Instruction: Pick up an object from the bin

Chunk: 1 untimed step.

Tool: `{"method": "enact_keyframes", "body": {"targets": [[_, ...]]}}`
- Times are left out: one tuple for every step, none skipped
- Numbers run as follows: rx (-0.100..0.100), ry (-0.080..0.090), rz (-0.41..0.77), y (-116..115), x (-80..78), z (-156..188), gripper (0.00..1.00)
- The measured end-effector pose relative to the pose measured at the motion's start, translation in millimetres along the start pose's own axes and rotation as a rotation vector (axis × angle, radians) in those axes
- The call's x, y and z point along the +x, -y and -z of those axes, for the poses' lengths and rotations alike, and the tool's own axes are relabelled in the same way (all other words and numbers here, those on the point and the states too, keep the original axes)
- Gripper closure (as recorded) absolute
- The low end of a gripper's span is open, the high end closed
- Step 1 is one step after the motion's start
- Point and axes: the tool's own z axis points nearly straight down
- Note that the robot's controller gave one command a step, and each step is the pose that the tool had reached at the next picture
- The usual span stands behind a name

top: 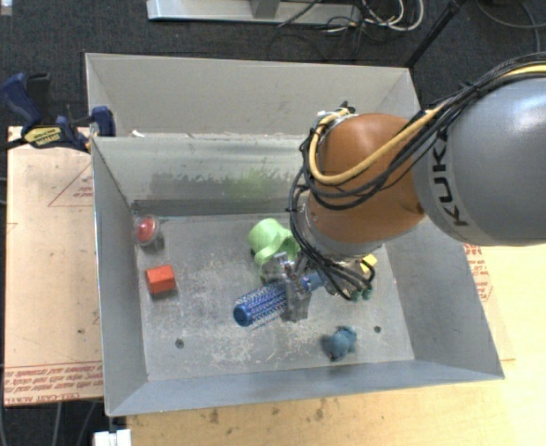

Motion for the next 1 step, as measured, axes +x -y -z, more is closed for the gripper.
{"method": "enact_keyframes", "body": {"targets": [[0.000,0.003,-0.049,-8.4,-13.3,149.3,1.00]]}}
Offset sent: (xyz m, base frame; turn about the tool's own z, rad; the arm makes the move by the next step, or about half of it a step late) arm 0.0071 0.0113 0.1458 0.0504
